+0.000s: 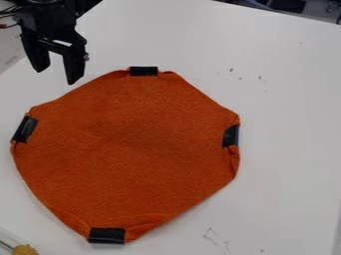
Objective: Fold the cloth from right to left
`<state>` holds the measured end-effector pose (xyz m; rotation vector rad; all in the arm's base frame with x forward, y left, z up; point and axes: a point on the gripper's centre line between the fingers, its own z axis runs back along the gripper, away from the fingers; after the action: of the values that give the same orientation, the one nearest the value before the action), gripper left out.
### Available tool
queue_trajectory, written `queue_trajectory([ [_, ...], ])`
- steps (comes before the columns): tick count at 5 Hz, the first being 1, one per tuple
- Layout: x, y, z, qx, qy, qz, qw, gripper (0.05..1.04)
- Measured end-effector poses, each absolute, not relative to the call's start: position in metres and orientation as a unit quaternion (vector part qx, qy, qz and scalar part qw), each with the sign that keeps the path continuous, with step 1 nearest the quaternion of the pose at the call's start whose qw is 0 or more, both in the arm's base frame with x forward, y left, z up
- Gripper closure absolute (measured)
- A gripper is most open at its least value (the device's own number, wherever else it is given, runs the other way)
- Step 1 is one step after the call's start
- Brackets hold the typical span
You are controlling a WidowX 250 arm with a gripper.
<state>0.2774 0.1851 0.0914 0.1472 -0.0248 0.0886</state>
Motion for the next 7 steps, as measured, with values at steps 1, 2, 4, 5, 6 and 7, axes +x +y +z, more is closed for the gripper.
queue_trajectory([
  [1, 0.276, 0.182, 0.081, 0.067, 0.002, 0.045, 0.997, 0.082],
  [2, 0.288, 0.155, 0.080, 0.083, -0.001, 0.044, 0.996, 0.082],
  [4, 0.315, 0.065, 0.087, 0.069, -0.024, 0.061, 0.995, 0.082],
  [5, 0.328, 0.017, 0.086, 0.037, -0.053, 0.067, 0.996, 0.082],
  [6, 0.335, -0.032, 0.077, 0.025, -0.057, 0.071, 0.996, 0.082],
  [7, 0.347, -0.056, 0.066, 0.009, -0.055, 0.072, 0.996, 0.082],
])
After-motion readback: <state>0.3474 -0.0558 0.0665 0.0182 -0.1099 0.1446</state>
